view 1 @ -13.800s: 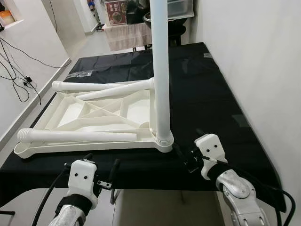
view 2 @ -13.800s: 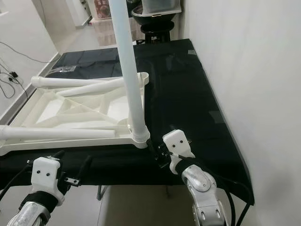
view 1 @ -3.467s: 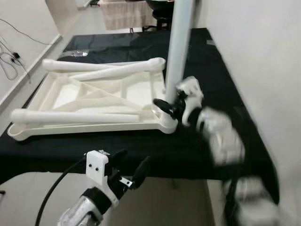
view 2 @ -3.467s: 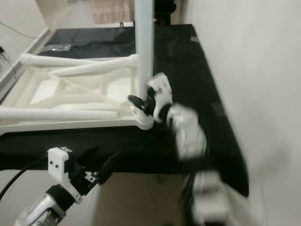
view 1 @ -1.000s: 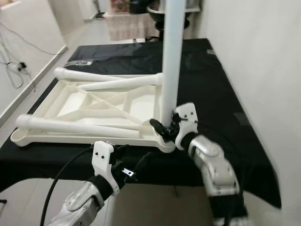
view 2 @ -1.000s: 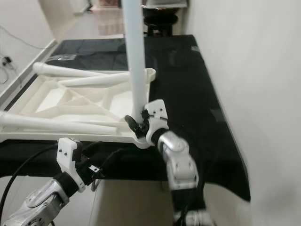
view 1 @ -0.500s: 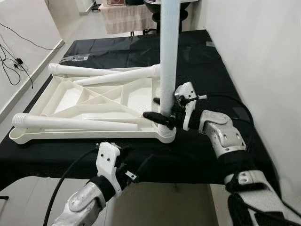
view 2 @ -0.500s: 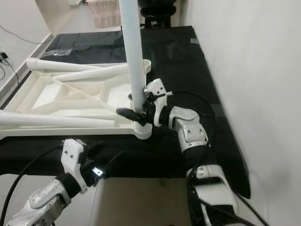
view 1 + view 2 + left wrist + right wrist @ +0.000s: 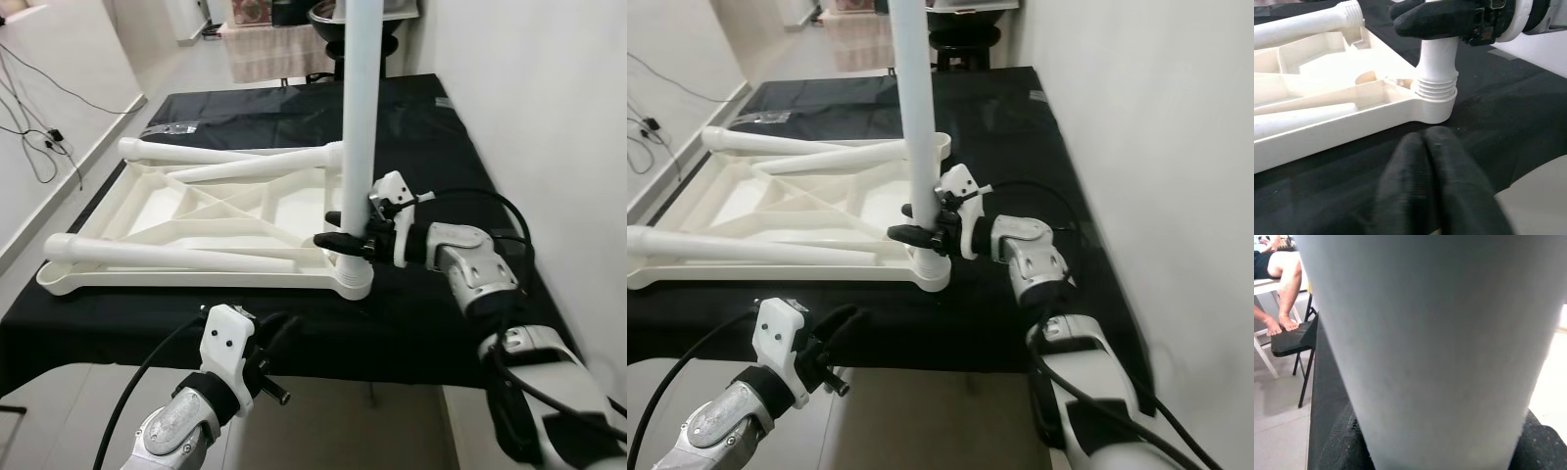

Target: Building children table

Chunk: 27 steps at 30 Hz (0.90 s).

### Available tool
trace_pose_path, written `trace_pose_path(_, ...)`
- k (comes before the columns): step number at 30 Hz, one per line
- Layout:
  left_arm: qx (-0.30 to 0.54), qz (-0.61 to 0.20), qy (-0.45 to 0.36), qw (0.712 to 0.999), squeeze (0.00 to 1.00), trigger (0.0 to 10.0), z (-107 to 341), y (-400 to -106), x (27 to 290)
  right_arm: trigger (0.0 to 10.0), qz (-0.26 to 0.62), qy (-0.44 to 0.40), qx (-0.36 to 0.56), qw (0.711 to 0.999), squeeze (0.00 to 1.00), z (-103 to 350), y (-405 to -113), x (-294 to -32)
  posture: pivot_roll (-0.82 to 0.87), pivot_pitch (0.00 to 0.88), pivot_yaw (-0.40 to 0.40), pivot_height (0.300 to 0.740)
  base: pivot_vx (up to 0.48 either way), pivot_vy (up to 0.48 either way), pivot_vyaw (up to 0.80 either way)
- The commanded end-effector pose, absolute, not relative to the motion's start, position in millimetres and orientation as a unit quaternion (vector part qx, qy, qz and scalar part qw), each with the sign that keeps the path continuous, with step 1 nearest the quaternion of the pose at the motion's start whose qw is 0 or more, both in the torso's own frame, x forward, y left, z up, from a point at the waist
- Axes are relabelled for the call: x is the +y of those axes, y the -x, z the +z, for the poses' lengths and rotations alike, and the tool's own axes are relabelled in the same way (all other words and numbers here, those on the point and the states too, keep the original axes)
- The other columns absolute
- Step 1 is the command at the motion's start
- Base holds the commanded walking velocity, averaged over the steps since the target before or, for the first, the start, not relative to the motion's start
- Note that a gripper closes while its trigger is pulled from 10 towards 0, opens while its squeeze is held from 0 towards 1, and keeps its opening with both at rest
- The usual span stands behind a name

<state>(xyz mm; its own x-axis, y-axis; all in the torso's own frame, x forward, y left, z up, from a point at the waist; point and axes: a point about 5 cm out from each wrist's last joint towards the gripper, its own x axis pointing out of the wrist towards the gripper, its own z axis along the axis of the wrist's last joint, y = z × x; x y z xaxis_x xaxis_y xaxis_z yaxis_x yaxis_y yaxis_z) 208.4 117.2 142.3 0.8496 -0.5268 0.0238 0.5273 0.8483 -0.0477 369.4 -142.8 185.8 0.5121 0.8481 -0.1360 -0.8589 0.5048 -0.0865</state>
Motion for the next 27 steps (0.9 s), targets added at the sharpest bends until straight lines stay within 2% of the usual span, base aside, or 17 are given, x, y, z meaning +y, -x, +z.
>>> trace_pose_path(1,-0.003,-0.271,0.024,0.962,0.00,10.0,140.1,-206.7,118.9,0.0,0.438,0.086,0.088,0.890,0.00,159.2,-361.5,-141.4,-0.05,0.062,0.048,0.740,0.000,0.000,0.00)
trace_pose_path(2,-0.003,-0.271,0.024,0.962,0.00,10.0,140.1,-206.7,118.9,0.0,0.438,0.086,0.088,0.890,0.00,159.2,-361.5,-141.4,-0.05,0.062,0.048,0.740,0.000,0.000,0.00)
trace_pose_path(3,-0.006,-0.267,0.023,0.963,0.00,10.0,140.7,-206.1,120.6,0.0,0.271,0.030,0.085,0.958,0.00,150.3,-352.9,-134.4,-0.05,0.081,0.052,0.740,0.000,0.000,0.00)
trace_pose_path(5,-0.013,-0.260,0.025,0.965,0.00,10.0,142.3,-207.1,123.7,0.0,0.159,0.019,0.100,0.982,0.00,129.6,-302.2,-118.6,-0.06,0.091,0.061,0.740,0.000,0.000,0.00)
trace_pose_path(10,-0.015,-0.257,0.022,0.966,0.00,10.0,141.6,-208.4,123.8,0.0,0.228,0.060,0.083,0.968,0.00,125.2,-288.6,-96.8,-0.08,0.087,0.069,0.740,0.000,0.000,0.00)
trace_pose_path(14,-0.013,-0.258,0.010,0.966,0.00,10.0,140.8,-209.6,122.0,0.0,0.214,0.058,0.077,0.972,0.00,131.5,-313.5,-94.5,-0.04,0.088,0.057,0.740,0.000,0.000,0.00)
trace_pose_path(15,-0.014,-0.254,0.010,0.967,0.00,10.0,140.7,-210.2,122.6,10.0,0.212,0.057,0.082,0.972,0.00,133.9,-317.2,-92.0,-0.05,0.088,0.060,0.740,0.000,0.000,0.00)
trace_pose_path(19,-0.016,-0.249,0.011,0.968,0.00,10.0,140.9,-211.6,122.9,10.0,0.224,0.063,0.075,0.970,0.00,143.7,-320.8,-87.6,-0.05,0.087,0.060,0.740,0.000,0.000,0.00)
trace_pose_path(20,-0.017,-0.252,0.012,0.968,0.00,10.0,141.1,-212.3,122.3,10.0,0.241,0.053,0.064,0.967,1.00,150.3,-325.3,-86.9,-0.05,0.091,0.061,0.740,0.000,0.000,0.00)
trace_pose_path(24,-0.018,-0.256,0.016,0.966,0.00,10.0,141.3,-213.8,121.2,10.0,0.265,0.037,0.041,0.963,1.00,163.1,-338.2,-89.0,-0.06,0.087,0.066,0.740,0.000,0.000,0.00)
trace_pose_path(25,-0.018,-0.258,0.018,0.966,0.00,10.0,141.4,-214.4,120.8,10.0,0.311,0.027,0.029,0.950,1.00,170.1,-345.2,-87.7,-0.05,0.088,0.070,0.740,0.000,0.000,0.00)
trace_pose_path(26,-0.018,-0.259,0.021,0.965,0.00,10.0,141.4,-214.9,120.2,10.0,0.354,0.027,0.022,0.934,0.00,175.5,-351.5,-87.4,-0.05,0.085,0.069,0.740,0.000,0.000,0.00)
trace_pose_path(27,-0.018,-0.259,0.021,0.965,0.00,10.0,141.4,-214.9,120.2,10.0,0.354,0.027,0.022,0.934,0.00,175.5,-351.5,-87.4,-0.05,0.085,0.069,0.740,0.000,0.000,0.00)
